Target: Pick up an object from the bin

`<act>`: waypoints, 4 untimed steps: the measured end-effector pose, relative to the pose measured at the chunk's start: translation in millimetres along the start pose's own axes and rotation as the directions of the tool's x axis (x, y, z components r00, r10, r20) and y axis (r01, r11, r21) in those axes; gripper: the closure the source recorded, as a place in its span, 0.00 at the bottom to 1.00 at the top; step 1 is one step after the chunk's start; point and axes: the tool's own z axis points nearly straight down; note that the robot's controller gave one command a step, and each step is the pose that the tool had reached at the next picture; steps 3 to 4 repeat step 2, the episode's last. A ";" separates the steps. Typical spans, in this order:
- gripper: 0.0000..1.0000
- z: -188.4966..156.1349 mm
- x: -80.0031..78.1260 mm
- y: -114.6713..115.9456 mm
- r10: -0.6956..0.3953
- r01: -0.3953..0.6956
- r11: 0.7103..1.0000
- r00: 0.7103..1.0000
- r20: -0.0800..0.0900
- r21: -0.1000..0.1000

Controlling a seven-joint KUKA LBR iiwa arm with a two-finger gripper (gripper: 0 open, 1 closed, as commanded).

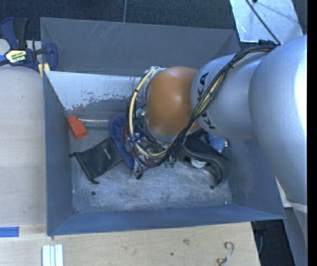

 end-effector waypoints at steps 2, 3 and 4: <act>1.00 -175.9 0.4 -7.3 -0.038 0.038 0.999 0.999 0.008 0.001; 1.00 -175.9 0.4 -7.3 -0.038 0.038 0.999 0.999 0.008 0.001; 1.00 -175.9 0.4 -7.3 -0.038 0.038 0.999 0.999 0.008 0.001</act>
Offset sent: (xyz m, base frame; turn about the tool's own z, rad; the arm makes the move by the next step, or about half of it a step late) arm -0.0073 0.0013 0.1004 -0.0262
